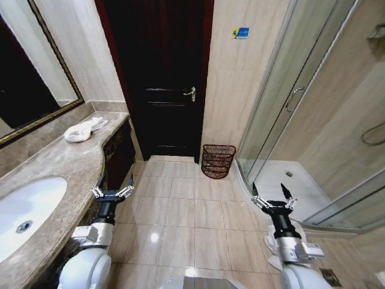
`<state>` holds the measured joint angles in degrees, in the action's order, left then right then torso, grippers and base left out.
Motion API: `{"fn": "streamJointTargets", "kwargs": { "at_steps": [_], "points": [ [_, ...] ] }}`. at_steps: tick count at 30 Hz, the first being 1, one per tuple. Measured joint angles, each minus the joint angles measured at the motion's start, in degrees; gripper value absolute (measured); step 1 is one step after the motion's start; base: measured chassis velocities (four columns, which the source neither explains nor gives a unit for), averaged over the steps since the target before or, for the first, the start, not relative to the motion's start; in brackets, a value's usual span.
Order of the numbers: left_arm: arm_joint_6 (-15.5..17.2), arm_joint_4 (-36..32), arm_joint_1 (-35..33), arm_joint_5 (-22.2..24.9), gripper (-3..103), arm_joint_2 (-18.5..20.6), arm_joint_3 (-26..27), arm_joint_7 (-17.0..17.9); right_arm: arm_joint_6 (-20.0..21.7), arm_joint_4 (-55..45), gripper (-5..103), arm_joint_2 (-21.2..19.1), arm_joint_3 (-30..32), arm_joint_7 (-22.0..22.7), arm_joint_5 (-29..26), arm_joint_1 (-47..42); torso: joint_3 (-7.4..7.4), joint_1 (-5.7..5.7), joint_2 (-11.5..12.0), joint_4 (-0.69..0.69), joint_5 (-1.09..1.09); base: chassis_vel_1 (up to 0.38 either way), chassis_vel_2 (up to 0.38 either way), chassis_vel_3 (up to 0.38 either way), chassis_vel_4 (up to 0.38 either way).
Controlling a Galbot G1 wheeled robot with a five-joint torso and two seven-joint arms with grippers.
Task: Discard the used towel into the hamper.
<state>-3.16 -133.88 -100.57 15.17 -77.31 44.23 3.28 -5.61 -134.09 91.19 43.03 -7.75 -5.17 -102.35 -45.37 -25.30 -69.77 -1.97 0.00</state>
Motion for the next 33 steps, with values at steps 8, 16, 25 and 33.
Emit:
{"fn": "streamJointTargets", "kwargs": {
  "at_steps": [8, 16, 25, 33],
  "points": [
    [0.0, 0.7, 0.1, -0.9, 100, -0.5, 0.0, -1.2, -0.5, 0.2, 100, -0.6, -0.4, -0.1, -0.1, -0.2, 0.0, 0.0, 0.0, 0.0, 0.01, 0.0, 0.0, 0.0, 0.0],
    [-2.1, 3.1, 0.4, -2.5, 100, -1.3, 0.1, -2.9, 0.2, 1.0, 100, -1.2, -0.3, 0.7, -0.2, 1.0, 0.0, 0.0, 0.0, 0.0, 0.0, 0.0, 0.0, 0.0, 0.0],
    [-2.4, 3.1, 0.4, -2.8, 100, -1.6, 0.1, -3.6, 0.1, 2.0, 100, -1.2, -0.4, 0.9, -0.1, 1.1, 0.0, 0.0, 0.0, 0.0, 0.01, 0.0, 0.0, 0.0, 0.0],
    [-2.4, 2.6, 0.3, -2.8, 100, -1.6, 0.3, -3.6, 0.1, 2.0, 100, -1.2, -0.4, 0.9, 1.5, 1.2, 0.0, 0.0, 0.0, 0.0, 0.0, 0.0, 0.0, 0.0, 0.0]
  ]
}}
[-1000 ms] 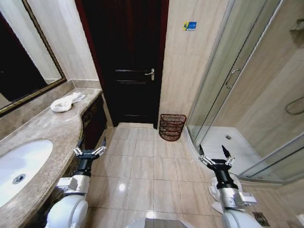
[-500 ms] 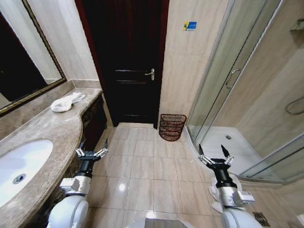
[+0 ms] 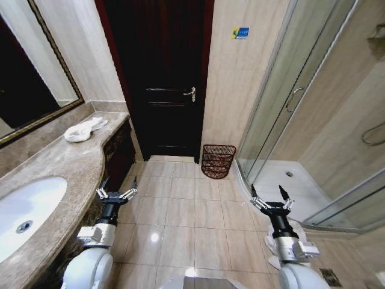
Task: Discard the used towel into the hamper.
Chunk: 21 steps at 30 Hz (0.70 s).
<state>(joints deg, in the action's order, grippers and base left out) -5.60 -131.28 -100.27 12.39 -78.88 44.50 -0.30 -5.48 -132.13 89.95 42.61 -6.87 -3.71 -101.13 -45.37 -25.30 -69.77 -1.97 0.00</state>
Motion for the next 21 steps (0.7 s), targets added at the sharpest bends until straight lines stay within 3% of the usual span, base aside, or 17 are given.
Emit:
{"fn": "streamJointTargets", "kwargs": {
  "at_steps": [21],
  "points": [
    [-1.2, 0.4, -0.5, -0.1, 100, 0.5, 0.5, -0.6, -1.3, 0.9, 100, 0.2, 0.0, 0.3, -0.3, 0.0, 0.0, 0.01, 0.0, 0.0, 0.0, -0.004, 0.005, 0.006, -0.006]
  ]
}}
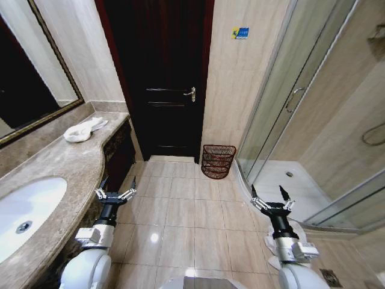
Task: Discard the used towel into the hamper.
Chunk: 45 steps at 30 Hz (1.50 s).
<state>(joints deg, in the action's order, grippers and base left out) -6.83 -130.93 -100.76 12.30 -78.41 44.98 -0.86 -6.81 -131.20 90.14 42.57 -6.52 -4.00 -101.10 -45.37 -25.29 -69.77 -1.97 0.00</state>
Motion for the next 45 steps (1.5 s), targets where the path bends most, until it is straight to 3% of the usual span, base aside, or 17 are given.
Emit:
{"fn": "streamJointTargets", "kwargs": {
  "at_steps": [45],
  "points": [
    [-1.2, 1.7, 0.2, -1.0, 100, 0.0, 0.3, 0.2, -0.1, 1.3, 100, 0.1, -0.6, -0.3, 0.5, 1.4, 0.0, 0.0, 0.0, 0.0, 0.0, -0.045, 0.086, 0.085, -0.046]
  ]
}}
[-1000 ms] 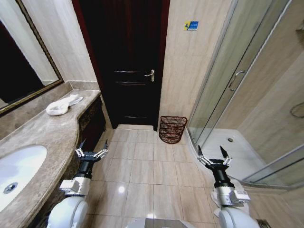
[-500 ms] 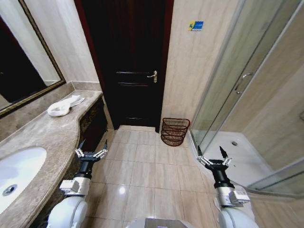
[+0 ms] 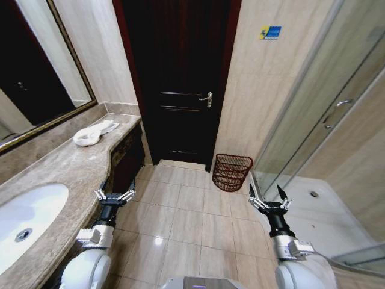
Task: Discard the used towel into the hamper.
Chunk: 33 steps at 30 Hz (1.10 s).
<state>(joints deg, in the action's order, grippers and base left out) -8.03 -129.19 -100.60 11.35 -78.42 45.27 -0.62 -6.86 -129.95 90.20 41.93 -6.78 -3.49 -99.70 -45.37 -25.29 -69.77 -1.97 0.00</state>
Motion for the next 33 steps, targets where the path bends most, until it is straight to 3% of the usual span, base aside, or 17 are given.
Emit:
{"fn": "streamJointTargets", "kwargs": {
  "at_steps": [33],
  "points": [
    [0.4, 0.6, -0.1, -2.3, 100, -1.6, -0.1, -0.2, 0.1, 2.4, 100, -1.1, -0.2, -0.5, -0.4, 2.0, 0.0, -0.01, 0.0, -0.01, 0.01, -0.051, 0.107, 0.109, -0.051]
  ]
}}
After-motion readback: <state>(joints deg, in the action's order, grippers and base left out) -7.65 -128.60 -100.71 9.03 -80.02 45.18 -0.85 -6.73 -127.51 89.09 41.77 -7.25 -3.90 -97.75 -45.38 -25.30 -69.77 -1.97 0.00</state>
